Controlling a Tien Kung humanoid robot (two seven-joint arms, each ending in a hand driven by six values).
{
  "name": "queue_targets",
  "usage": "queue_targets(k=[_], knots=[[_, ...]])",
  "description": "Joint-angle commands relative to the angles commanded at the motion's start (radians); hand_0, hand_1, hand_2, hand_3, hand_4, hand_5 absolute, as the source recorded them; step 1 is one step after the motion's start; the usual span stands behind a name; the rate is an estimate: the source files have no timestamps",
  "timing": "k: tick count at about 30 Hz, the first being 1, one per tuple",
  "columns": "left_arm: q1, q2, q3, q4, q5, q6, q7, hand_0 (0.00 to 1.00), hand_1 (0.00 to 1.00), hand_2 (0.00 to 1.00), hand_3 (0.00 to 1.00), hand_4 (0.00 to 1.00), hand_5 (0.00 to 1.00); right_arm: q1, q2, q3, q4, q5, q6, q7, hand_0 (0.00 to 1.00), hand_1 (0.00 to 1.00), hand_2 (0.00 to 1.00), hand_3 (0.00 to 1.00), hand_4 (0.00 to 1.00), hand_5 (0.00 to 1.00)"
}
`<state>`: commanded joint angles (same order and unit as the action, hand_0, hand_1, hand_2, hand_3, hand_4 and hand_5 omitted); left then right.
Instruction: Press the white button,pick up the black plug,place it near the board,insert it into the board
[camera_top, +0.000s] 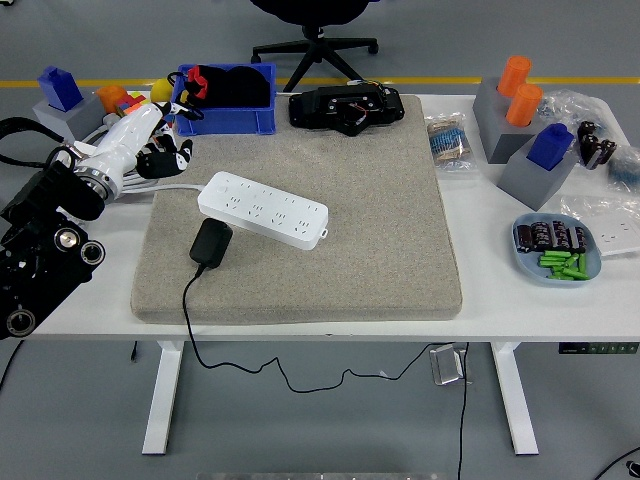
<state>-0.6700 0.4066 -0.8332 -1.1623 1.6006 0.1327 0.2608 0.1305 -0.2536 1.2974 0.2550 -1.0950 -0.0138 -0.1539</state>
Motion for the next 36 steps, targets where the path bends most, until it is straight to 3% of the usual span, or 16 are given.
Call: queue_targets(k=[5,10,19,28,36], knots=[[-0.05,-0.012,0.078,0.044,-0.039,-0.031,0.023,0.008,0.002,0.074,0.724,0.002,0.002,-0.002,0.001,-0.002,-0.001,0.002,0.0,-0.001,0.766,0.647,0.631,0.616,0.666,0.432],[-0.112,-0.04,0.172,0.108,-0.085,-0.067,0.055,0.005,0.002,0.054,0.72,0.002,0.002,-0.003,0.0,-0.008,-0.003,0.006,0.0,-0.001,0.766,0.647,0.631,0.615,0.666,0.432],[-0.199,-0.091,0.318,0.227,-0.138,-0.081,0.069,0.006,0.002,0.05,0.711,0.002,0.002,-0.002,0.0,-0.019,-0.001,0.012,0.0,-0.001,0.766,0.647,0.631,0.615,0.666,0.432],[-0.248,-0.13,0.403,0.333,-0.181,-0.096,0.082,0.002,0.002,0.049,0.708,0.002,0.002,0.001,-0.003,-0.032,-0.003,0.017,0.0,-0.002,0.766,0.647,0.631,0.615,0.666,0.432],[-0.26,-0.153,0.435,0.396,-0.191,-0.098,0.08,0.002,0.002,0.049,0.7,0.002,0.002,0.001,-0.006,-0.045,-0.002,0.021,0.0,-0.002,0.766,0.646,0.631,0.616,0.666,0.432]])
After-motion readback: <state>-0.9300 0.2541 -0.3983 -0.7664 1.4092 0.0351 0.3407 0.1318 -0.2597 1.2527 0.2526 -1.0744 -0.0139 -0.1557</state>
